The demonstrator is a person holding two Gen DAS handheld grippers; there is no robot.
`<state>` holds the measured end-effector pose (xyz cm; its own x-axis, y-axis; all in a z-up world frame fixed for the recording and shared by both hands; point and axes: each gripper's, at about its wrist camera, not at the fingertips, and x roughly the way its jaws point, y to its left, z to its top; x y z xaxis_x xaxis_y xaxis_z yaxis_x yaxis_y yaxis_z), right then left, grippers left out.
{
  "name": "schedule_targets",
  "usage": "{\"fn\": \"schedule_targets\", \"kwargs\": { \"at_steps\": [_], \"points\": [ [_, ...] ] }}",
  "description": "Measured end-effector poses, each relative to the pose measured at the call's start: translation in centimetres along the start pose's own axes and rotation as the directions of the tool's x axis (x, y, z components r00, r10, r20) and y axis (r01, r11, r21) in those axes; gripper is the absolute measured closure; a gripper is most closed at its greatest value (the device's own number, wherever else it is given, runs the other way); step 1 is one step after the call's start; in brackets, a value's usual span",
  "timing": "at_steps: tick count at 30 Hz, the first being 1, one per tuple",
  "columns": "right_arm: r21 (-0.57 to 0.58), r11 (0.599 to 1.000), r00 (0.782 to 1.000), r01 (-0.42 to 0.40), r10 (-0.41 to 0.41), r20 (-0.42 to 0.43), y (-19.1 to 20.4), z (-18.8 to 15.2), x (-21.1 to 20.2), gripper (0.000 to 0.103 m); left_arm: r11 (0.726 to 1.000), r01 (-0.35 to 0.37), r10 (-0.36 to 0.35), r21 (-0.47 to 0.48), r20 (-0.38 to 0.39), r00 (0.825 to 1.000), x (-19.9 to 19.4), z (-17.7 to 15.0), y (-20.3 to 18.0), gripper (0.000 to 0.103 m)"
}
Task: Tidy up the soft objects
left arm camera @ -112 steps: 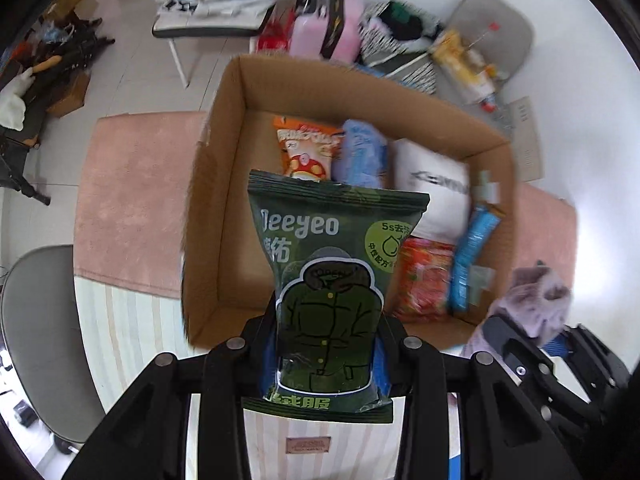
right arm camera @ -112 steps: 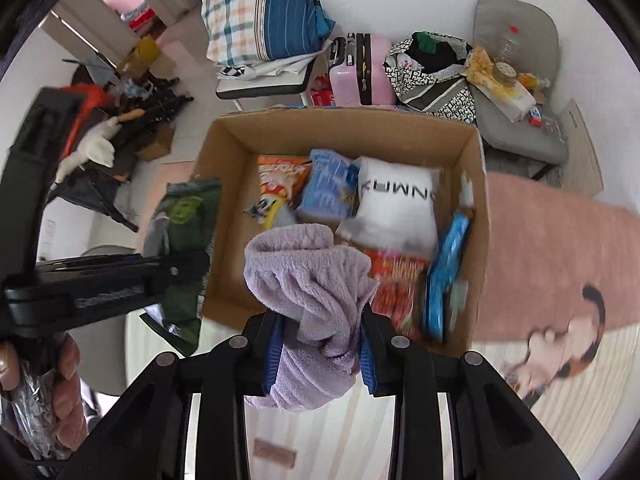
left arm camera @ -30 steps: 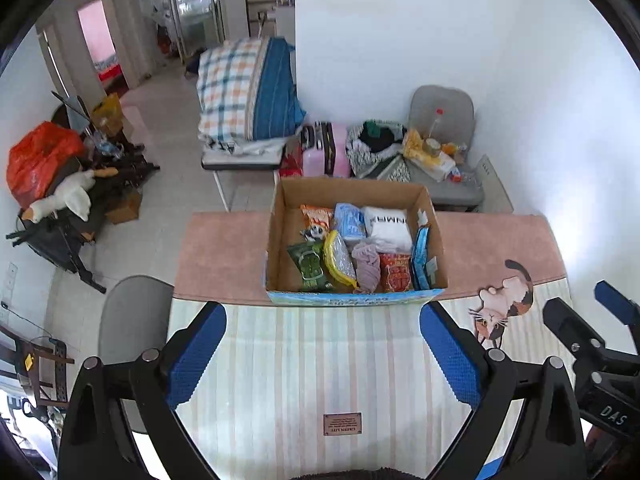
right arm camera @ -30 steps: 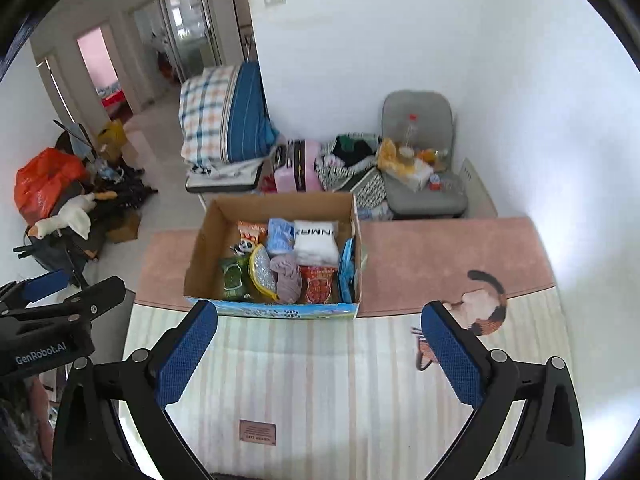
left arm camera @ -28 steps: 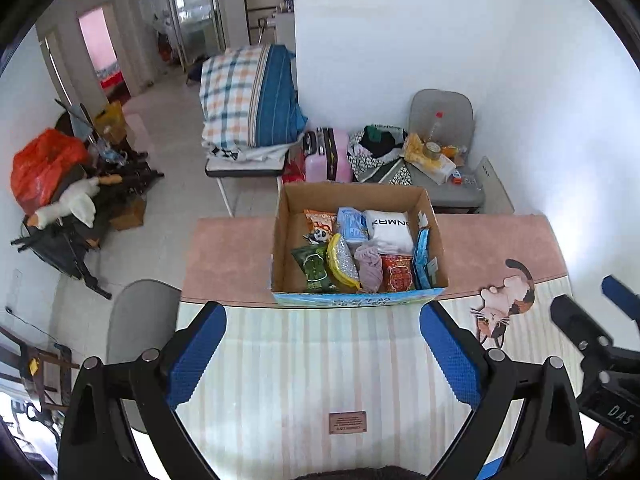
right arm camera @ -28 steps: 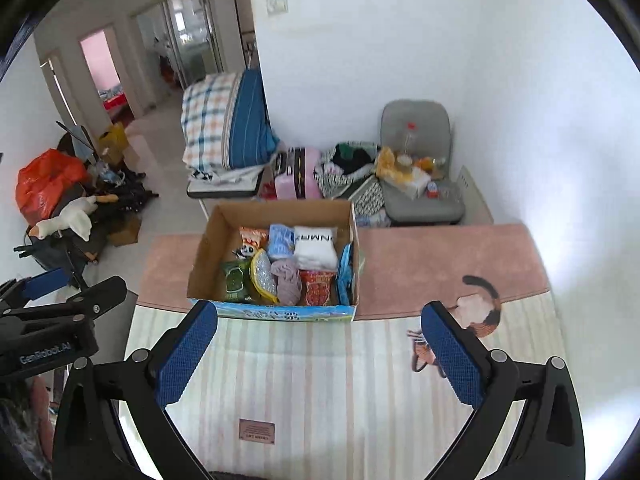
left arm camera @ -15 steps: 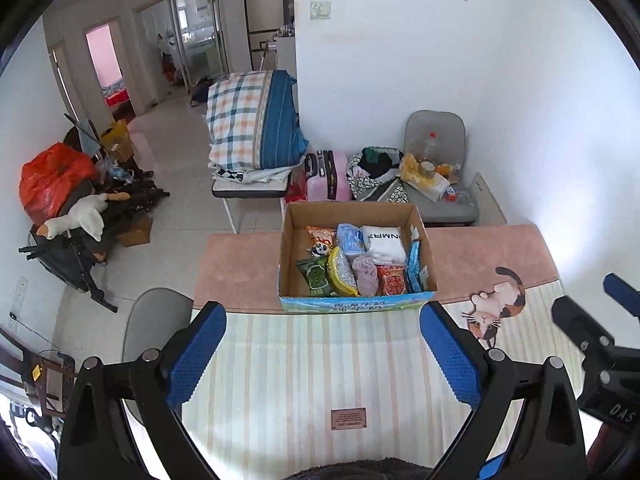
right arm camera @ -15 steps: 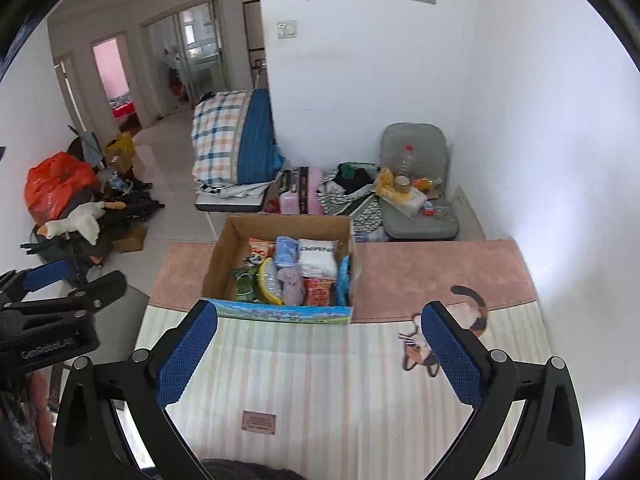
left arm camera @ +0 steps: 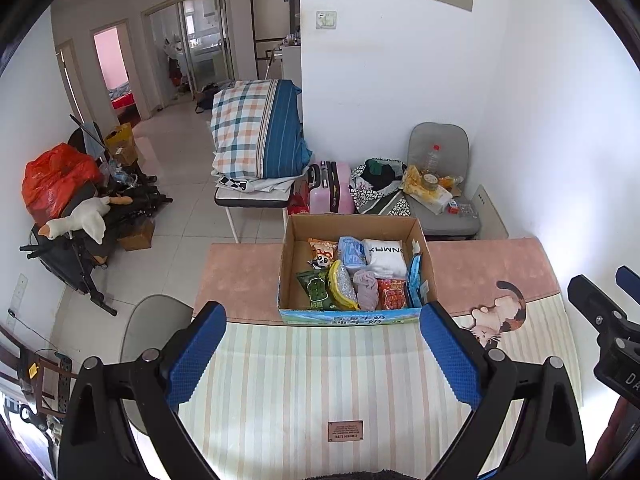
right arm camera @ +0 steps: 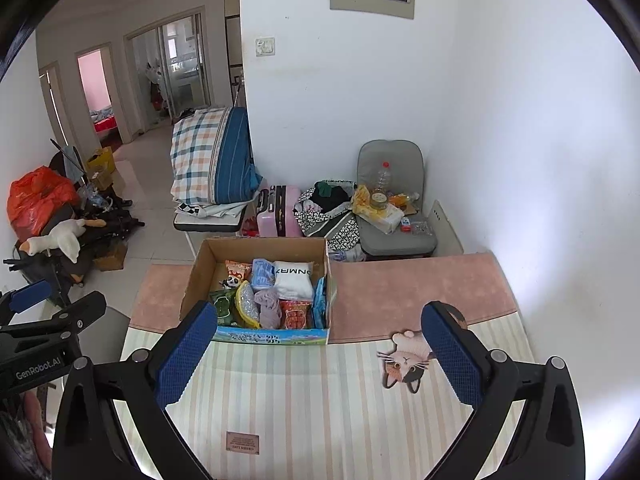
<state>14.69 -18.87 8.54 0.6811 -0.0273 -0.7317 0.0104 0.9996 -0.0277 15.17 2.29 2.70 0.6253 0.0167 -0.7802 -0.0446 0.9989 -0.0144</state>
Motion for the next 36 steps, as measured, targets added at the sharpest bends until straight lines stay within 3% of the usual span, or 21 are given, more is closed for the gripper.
{"fn": "schedule_targets", "kwargs": {
  "at_steps": [36],
  "points": [
    [-0.014,1.000,1.000,-0.016,0.016,-0.001,0.32,0.02,0.30,0.000,1.000,0.017,-0.017,-0.012,0.009,1.000,0.01,0.47,-0.51,0.004]
  ]
}}
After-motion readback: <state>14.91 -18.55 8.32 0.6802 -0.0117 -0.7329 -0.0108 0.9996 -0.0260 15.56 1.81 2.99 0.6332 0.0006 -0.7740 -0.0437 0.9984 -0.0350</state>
